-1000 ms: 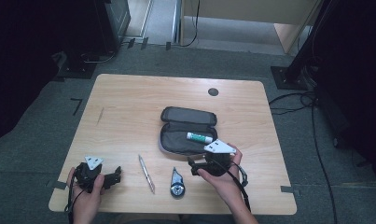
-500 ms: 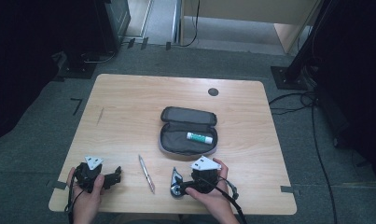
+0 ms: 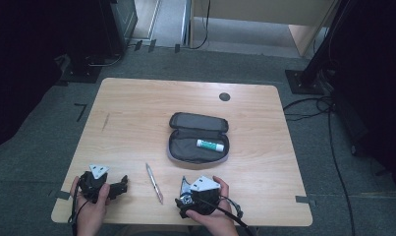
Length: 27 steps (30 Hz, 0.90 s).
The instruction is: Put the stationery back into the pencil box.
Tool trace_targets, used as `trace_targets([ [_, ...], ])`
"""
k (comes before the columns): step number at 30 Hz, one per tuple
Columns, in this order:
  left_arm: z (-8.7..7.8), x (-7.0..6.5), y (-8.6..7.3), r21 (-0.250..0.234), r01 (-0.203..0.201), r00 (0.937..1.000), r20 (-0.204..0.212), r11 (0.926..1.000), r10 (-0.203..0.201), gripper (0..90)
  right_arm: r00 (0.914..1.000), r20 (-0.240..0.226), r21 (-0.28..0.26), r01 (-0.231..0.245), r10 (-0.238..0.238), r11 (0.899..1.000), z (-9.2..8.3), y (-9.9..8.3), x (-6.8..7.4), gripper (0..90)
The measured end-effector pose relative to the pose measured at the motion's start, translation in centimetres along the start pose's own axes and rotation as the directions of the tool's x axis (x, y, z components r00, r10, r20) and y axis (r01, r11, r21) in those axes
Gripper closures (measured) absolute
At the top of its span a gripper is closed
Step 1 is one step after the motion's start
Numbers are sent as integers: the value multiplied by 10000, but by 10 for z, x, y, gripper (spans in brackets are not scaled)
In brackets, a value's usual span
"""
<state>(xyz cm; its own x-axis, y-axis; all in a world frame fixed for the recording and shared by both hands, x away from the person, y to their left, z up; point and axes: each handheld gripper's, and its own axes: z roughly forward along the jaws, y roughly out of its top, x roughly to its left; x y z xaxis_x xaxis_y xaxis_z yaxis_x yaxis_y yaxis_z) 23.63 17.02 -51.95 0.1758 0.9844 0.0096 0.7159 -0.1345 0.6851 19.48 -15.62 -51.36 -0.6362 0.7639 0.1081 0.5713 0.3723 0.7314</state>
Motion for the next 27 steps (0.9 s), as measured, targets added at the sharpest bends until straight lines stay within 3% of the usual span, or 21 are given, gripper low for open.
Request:
trace_targets([
  [4, 0, 0, 0, -1, 2, 10000, 3, 10000, -2, 0, 9997, 112, 271, 228, -232, 9994, 6, -4, 9, 5],
  [8, 0, 0, 0, -2, 2, 10000, 1, 10000, -2, 0, 9963, 611, 265, 589, -604, 9979, 8, -7, 12, 117],
  [18, 0, 0, 0, -1, 1, 10000, -2, 10000, -1, 0, 9965, 562, -232, 636, -622, 9977, -3, -16, 3, 348],
  [27, 0, 0, 0, 0, -1, 10000, -1, 10000, 1, 0, 9965, 504, -393, 694, -674, 9968, -5, -18, 1, 419],
])
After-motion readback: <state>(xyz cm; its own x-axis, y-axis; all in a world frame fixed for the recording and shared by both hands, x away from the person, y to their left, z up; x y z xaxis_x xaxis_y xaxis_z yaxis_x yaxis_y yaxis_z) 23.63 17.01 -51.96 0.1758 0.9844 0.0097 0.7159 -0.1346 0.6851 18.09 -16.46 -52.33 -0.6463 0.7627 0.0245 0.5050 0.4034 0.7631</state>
